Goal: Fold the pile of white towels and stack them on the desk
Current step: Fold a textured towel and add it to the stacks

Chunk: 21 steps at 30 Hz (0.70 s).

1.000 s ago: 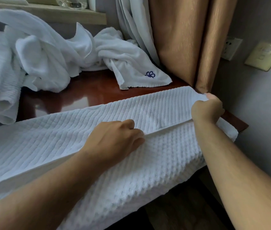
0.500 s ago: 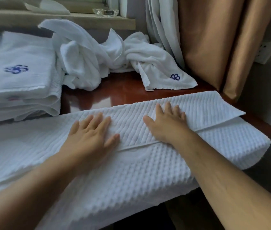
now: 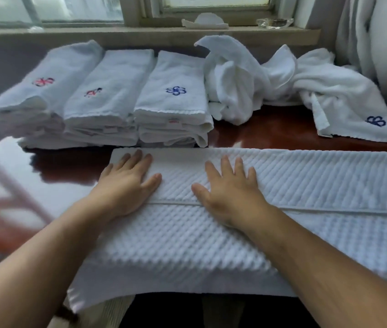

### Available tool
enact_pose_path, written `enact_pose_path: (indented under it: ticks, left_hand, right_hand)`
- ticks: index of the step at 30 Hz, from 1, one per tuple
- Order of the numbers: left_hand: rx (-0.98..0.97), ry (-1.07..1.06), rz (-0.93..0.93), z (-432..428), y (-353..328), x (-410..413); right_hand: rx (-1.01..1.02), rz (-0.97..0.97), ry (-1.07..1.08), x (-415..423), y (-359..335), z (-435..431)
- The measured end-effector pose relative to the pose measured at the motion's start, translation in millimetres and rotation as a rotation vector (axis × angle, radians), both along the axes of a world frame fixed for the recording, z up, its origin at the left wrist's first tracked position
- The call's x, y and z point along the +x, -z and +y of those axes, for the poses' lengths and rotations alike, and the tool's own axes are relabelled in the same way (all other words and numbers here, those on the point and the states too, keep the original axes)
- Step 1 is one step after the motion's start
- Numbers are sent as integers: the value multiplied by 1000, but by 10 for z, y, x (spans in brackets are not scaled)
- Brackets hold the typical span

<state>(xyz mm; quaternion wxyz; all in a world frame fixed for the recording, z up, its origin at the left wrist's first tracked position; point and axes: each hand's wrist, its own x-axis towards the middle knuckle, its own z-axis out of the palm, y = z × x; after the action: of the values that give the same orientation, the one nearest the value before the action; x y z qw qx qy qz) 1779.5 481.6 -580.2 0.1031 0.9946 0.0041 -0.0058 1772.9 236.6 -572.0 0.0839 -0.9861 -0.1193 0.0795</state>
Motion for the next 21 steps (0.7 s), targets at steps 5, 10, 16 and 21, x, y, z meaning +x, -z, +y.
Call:
enact_pose_path:
  ticks: [5,10,16,21]
  left_hand:
    - [-164,226,-282,-15,-45,-280]
    - [-354,398,-354,-3,-52,-900]
    - [-251,463,-460,215,171,-1454]
    - [167,633,-450,333,458,-1636]
  right_hand:
    - [123,-192,-160,-219,-56,-60]
    - [322,-373,-518,-774,6,96]
    - [15,-560,-717,-1175,160,149]
    - [-283,-600,-570,-1356,415,117]
